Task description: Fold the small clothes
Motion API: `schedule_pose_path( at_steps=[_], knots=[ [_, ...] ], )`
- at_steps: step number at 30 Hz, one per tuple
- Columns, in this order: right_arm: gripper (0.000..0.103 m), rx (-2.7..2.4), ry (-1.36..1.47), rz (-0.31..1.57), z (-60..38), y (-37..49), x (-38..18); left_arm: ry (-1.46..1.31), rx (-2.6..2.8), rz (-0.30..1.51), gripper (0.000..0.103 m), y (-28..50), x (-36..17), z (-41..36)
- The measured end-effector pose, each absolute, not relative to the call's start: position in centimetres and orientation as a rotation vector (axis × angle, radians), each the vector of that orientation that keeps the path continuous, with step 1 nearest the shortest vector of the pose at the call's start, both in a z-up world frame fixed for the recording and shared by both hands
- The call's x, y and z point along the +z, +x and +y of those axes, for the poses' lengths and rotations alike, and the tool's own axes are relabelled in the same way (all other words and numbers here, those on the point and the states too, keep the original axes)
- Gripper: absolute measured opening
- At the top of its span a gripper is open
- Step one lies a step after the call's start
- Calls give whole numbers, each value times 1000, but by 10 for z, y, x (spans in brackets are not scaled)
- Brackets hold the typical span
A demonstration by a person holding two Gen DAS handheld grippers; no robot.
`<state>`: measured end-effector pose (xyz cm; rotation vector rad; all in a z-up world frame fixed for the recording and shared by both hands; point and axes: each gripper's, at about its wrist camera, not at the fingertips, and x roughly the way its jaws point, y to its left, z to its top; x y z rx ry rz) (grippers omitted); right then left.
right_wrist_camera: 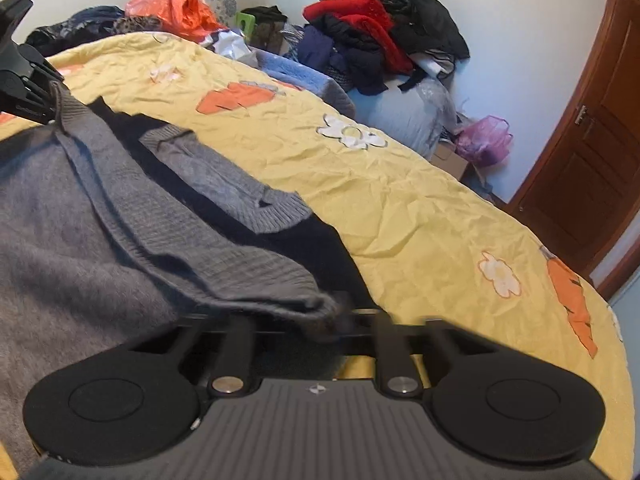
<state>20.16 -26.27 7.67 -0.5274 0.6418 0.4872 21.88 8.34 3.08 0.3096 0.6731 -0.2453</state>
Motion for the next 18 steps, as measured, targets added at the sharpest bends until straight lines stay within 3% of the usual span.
schedule_pose_path(
  at_steps=[5, 9, 12, 13, 14, 16, 18],
  knots=[
    [14, 514, -288, 598, -279, 212, 107, 183, -224, 647, 6, 229, 54, 101],
    [14, 389, -102, 718, -298, 262, 87, 89, -71, 808, 9, 277, 23, 113],
    [25, 303, -82, 789, -293, 277, 67, 98, -36, 771, 13, 274, 21, 106],
    [38, 277, -87, 767, -291, 273, 67, 124, -34, 742, 22, 268, 24, 104],
    [67, 271, -95, 737, -289, 267, 70, 152, -25, 715, 29, 262, 27, 103],
    [92, 255, -97, 665, -292, 250, 78, 207, 45, 652, 77, 249, 36, 105],
    [84, 268, -85, 615, -298, 232, 88, 218, 110, 578, 87, 229, 47, 113]
  ],
)
